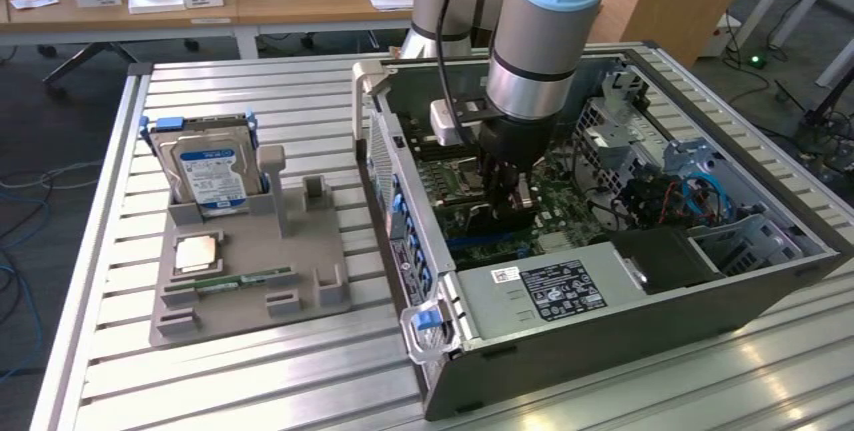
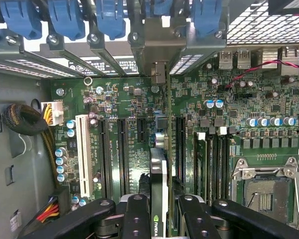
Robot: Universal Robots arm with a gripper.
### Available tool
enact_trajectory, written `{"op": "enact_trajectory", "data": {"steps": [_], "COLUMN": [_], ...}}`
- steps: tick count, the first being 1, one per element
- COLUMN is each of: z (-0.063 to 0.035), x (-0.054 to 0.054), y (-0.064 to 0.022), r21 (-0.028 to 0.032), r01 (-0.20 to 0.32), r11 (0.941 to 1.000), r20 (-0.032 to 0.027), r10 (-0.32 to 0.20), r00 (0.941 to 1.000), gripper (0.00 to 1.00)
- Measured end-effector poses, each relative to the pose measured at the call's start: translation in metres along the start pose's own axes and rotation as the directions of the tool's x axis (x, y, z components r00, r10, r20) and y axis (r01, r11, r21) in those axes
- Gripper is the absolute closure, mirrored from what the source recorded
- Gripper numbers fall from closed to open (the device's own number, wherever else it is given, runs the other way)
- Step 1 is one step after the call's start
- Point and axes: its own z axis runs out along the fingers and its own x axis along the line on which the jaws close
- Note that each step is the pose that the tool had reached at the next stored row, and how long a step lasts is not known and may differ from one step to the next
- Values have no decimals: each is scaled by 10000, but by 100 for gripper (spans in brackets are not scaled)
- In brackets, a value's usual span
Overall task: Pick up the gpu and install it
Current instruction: 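Insert the gpu into the slot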
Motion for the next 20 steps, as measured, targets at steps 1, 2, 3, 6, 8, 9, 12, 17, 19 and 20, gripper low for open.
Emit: {"op": "enact_trajectory", "data": {"steps": [1,2,3,6,8,9,12,17,19,20], "z": [0,0,0,8,11,11,13,23,23,27], "x": [0,0,0,0,0,0,0,0,0,0], "y": [0,0,0,0,1,0,0,1,1,1], "r21": [0,0,0,0,-1,-1,-1,0,-1,0], "r01": [0,0,0,1,0,0,0,-1,0,-1], "r11": [10000,10000,10000,10000,10000,10000,10000,10000,10000,10000], "r20": [0,0,0,1,-1,-1,-1,2,2,3], "r10": [0,0,0,-1,0,0,0,1,0,1], "r00": [10000,10000,10000,10000,10000,10000,10000,10000,10000,10000], "gripper": [73,73,73,73,73,73,73,73,73,73]}}
